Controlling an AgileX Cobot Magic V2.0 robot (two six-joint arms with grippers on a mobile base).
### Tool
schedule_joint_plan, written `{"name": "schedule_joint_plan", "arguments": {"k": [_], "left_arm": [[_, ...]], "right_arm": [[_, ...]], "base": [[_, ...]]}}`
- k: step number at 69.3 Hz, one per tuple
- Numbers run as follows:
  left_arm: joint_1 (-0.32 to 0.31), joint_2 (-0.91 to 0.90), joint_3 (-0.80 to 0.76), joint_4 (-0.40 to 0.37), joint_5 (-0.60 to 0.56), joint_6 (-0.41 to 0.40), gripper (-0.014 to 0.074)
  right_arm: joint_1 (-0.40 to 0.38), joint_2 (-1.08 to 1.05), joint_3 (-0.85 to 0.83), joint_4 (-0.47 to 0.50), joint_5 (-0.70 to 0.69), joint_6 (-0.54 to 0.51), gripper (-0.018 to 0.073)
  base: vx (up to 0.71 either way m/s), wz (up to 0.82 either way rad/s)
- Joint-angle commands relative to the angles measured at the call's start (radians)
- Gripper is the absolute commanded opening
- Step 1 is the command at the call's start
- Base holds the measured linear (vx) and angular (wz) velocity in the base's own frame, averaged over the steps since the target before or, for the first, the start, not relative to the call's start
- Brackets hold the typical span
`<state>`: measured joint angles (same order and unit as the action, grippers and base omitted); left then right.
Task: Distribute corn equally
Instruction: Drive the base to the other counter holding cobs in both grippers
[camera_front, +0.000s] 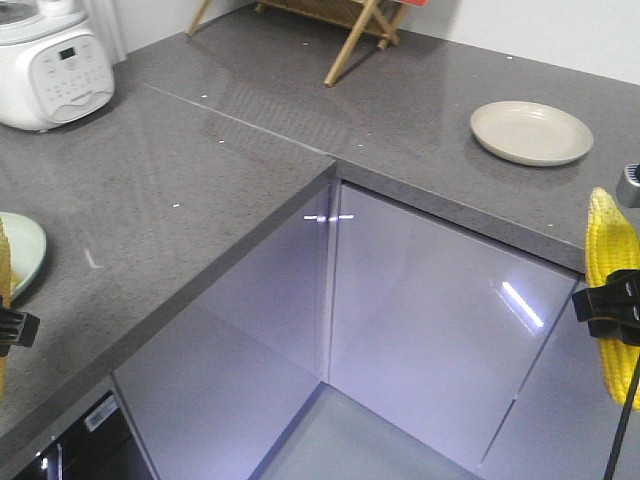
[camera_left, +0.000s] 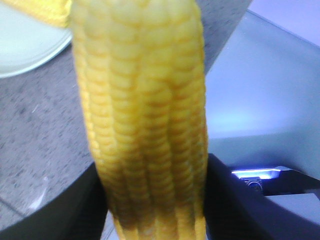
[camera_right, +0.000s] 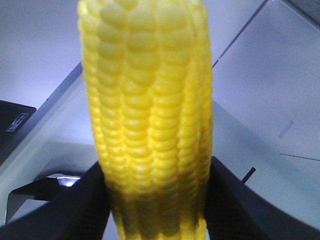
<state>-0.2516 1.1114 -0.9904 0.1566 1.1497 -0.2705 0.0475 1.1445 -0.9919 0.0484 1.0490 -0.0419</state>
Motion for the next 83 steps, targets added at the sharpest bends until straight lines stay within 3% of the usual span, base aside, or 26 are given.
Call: {"name": "schedule_joint_plan", "arguments": {"k": [1, 83], "left_arm": [[0.004, -0.013, -0.026, 0.009, -0.032, -0.004, 0.0217], [0.004, -0.013, -0.026, 0.009, -0.032, -0.004, 0.0217]], "right_arm": [[-0.008, -0.021, -0.024, -0.003, -0.037, -0.004, 0.0244], [-0.008, -0.021, -0.024, -0.003, -0.037, -0.004, 0.0244]], "base": [[0.02, -0.29], [0.04, -0.31]]}}
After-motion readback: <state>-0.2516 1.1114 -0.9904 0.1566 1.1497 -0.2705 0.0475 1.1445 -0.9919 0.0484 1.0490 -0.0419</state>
